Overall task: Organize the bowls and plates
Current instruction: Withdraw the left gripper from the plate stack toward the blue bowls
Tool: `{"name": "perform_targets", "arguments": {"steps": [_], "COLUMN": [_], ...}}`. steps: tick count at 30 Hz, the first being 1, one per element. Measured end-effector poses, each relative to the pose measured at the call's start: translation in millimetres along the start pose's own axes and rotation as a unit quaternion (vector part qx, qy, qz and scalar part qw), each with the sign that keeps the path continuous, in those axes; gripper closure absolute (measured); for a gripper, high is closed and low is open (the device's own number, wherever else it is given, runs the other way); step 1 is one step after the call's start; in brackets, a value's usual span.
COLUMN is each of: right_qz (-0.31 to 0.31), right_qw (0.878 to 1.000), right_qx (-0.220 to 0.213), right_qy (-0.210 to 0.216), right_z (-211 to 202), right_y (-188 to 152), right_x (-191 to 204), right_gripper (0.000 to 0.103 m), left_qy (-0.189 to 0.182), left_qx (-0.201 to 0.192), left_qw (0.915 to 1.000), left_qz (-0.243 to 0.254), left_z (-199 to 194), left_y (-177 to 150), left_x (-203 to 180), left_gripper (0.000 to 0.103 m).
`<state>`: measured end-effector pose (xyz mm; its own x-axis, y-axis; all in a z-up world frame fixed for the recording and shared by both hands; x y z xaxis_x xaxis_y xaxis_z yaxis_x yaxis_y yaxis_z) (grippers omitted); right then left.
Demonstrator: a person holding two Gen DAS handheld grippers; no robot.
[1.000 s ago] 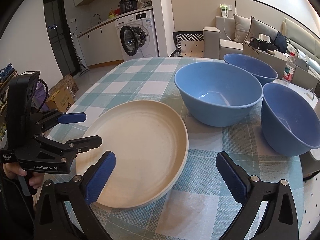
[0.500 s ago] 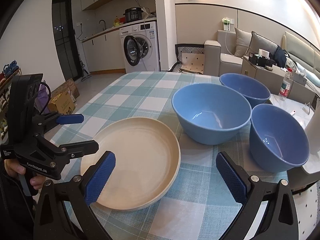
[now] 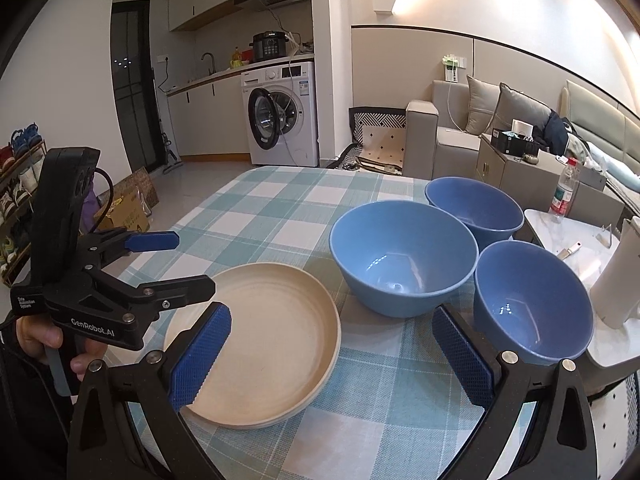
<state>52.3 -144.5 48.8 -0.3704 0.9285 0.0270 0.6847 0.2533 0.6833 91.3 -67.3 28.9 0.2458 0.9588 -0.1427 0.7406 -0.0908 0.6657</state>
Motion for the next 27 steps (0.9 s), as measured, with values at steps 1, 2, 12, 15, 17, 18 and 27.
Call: {"name": "perform_targets", "arguments": {"steps": [1,2,12,15,17,18,27], "right_qz": [-0.001,-0.002,0.012,0.018,0.023,0.024,0.028], "right_qw": [1.0,1.0,1.0,0.999,0.999,0.999,0.999], "right_qx": [-0.002,-0.003,-0.015,-0.017,-0.019,-0.02,-0.02], "right_qy": [-0.001,-0.001,-0.019,-0.026,-0.03,-0.031,-0.04], "right_z": [0,-1,-16,-20,-23,-24,-26], "right_y": [2,3,10,12,15,16,32], "right_x": [-1,-3,-40,-52,-59,-62,-84], "right_gripper": [0.001,0.001,0.001,0.001,0.001,0.001,0.001], "left_qy": [-0.001,-0.001,-0.005,-0.012,-0.016,-0.017,-0.023], "left_qx": [-0.001,-0.002,-0.009,-0.01,-0.009,-0.009,-0.011], "left_qw": [1.0,1.0,0.9999,0.9999,0.9998,0.9998,0.9996], "left_qz": [-0.001,-0.002,0.004,0.004,0.005,0.007,0.009], "left_z": [0,0,9,14,17,19,30], "left_y": [2,5,30,38,43,45,68], "left_x": [0,-1,-14,-19,-22,-24,-31], "left_gripper": [0.0,0.0,0.0,0.0,0.0,0.0,0.0]}}
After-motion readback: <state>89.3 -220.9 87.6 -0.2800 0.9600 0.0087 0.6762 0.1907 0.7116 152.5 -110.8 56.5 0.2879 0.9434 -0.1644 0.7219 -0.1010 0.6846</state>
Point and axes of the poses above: each gripper's, at about its wrist camera, not at the fingertips, and z roughly the way its jaws point, x to its left, y to its top, the point moved 3 cm from there along z, roughly the way its jaws point, and after that the axes turned 8 degrees about x, right-handed, at the moved point
